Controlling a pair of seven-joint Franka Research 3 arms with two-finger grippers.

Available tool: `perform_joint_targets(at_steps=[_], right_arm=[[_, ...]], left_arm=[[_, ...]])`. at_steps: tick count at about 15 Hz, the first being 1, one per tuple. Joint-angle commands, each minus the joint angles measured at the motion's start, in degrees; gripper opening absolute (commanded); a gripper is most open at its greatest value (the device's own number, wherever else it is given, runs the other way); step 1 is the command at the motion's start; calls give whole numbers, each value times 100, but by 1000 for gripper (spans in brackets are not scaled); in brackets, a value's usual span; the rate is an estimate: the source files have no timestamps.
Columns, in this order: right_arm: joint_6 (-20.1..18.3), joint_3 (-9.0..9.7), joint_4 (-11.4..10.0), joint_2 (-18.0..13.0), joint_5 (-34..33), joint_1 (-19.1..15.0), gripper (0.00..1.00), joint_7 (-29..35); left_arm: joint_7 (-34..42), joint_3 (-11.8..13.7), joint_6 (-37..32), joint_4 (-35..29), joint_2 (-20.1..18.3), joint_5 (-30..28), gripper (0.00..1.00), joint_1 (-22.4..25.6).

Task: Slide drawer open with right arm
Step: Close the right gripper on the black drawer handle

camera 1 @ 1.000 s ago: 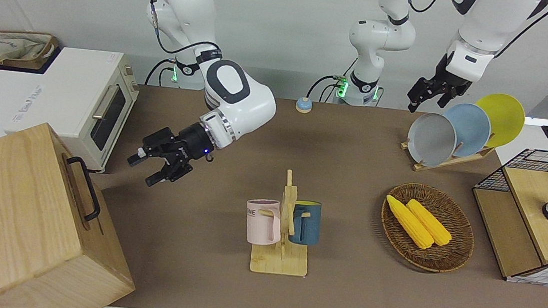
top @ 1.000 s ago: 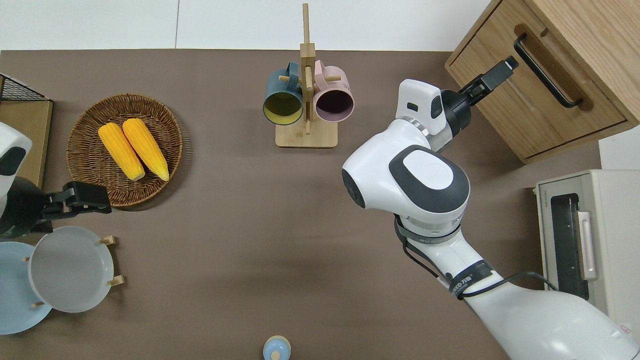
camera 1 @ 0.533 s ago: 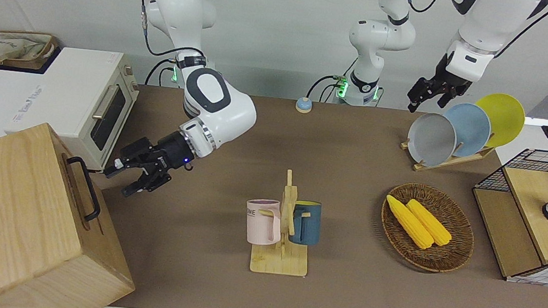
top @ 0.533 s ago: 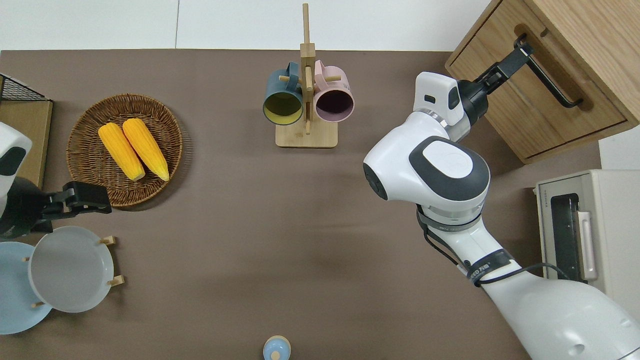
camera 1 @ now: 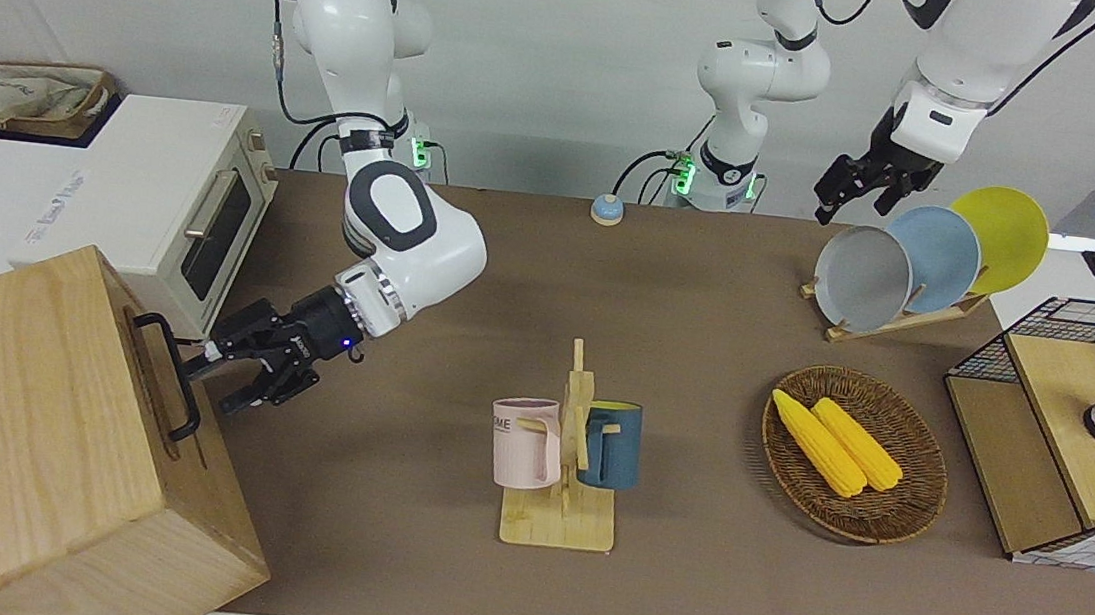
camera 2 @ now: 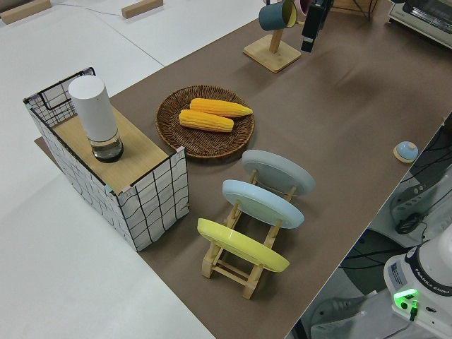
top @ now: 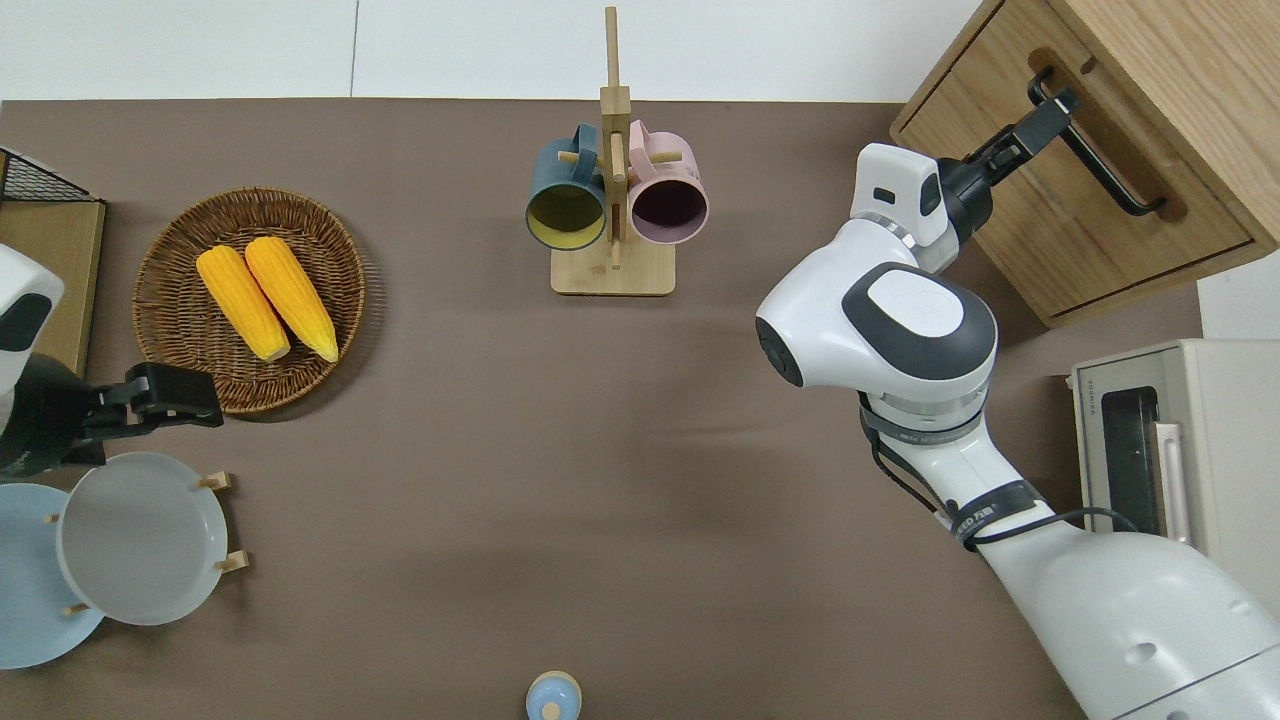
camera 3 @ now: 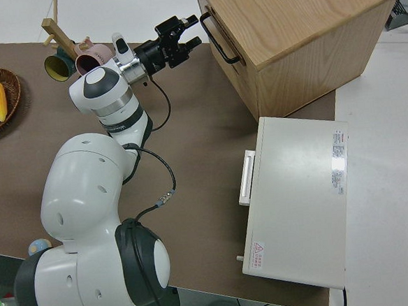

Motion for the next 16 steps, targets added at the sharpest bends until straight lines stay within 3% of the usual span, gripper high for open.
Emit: perform_joint_targets(at_steps=[1, 3, 6, 8, 9, 13, 16], right_arm=[[207, -155, 89, 134, -388, -43, 783, 278], [295, -234, 98, 143, -414, -51, 747, 322], [304, -278, 98, 143, -414, -60, 588, 339], [287, -269, 98, 134, -379, -51, 357, 331], [278, -269, 89, 125, -353, -25, 146, 331], [269, -269, 89, 125, -353, -7, 98, 331], [103, -147, 89, 108, -257, 54, 56, 313]], left_arm=[[51, 25, -97, 21, -48, -5, 993, -7], [51, 25, -97, 21, -48, -5, 993, -7], [51, 25, -89, 21, -48, -5, 993, -7], [51, 25, -89, 21, -48, -5, 993, -7], [51, 25, -89, 21, -48, -5, 993, -7], [51, 25, -89, 21, -48, -5, 993, -7], [51, 25, -97, 21, -48, -5, 993, -7]])
